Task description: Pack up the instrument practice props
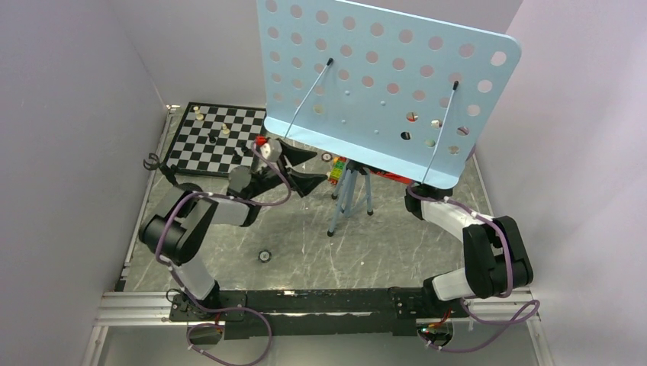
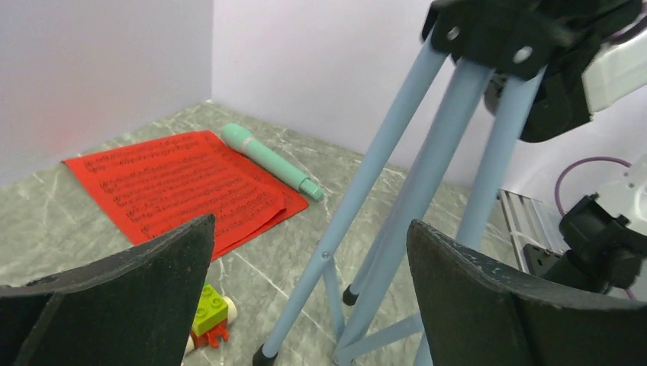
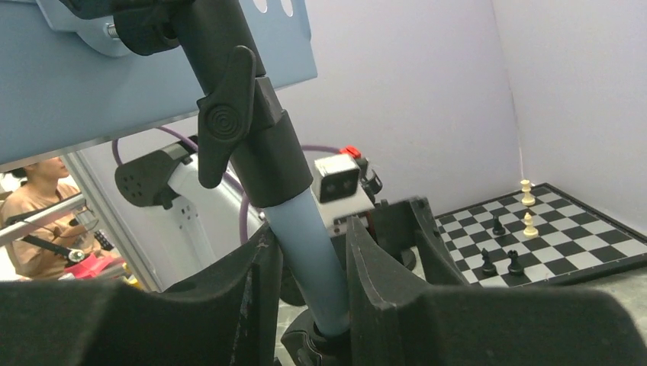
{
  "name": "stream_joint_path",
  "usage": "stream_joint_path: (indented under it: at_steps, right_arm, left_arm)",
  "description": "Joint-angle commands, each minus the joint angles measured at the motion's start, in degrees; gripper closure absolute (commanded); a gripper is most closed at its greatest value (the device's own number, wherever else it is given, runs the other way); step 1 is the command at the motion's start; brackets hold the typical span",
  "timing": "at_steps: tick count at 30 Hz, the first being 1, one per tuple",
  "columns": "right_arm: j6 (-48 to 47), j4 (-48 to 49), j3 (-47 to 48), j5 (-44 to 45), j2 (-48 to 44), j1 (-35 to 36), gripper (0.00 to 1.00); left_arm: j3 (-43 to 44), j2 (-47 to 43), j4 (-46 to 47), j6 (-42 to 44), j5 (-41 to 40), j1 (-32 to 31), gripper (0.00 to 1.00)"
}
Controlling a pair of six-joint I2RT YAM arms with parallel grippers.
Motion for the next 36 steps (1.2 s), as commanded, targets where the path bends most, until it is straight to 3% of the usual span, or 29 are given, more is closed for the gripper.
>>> stream_joint_path:
  at_steps: [1, 5, 8, 13, 18, 30, 36]
  right_arm:
    - [6.72, -2.82, -10.01, -14.76, 6.01, -0.13, 1.00]
    - [8.72, 0.03, -9.94, -14.79, 7.27, -0.15, 1.00]
    - [9.69, 1.61, -9.72, -14.88, 8.01, -0.08, 1.00]
    - [8.89, -0.21, -9.53, -15.03, 7.24, 0.18, 1.00]
    - [5.57, -4.79, -9.02, -15.02, 5.50, 0.99, 1.00]
    - [2.61, -9.12, -8.94, -15.17, 3.91, 1.67, 1.00]
    - [3.80, -7.51, -8.47, -15.51, 4.77, 1.87, 1.00]
  left_arm:
    - [0.47, -8.21, -1.34, -2.34, 11.24, 3.00, 0.01]
    - [2.51, -6.92, 3.73, -11.92, 22.94, 4.35, 0.01]
    - [4.42, -3.95, 9.69, -17.79, 24.07, 3.86, 0.01]
    - [8.39, -1.62, 8.13, -14.05, 22.87, 0.12, 0.01]
    - [12.07, 0.45, 0.52, -6.10, 19.76, -2.77, 0.01]
    - [19.60, 9.76, 0.31, -6.36, 18.32, -5.86, 0.01]
    - [22.93, 12.91, -4.90, -3.11, 20.19, -8.41, 0.01]
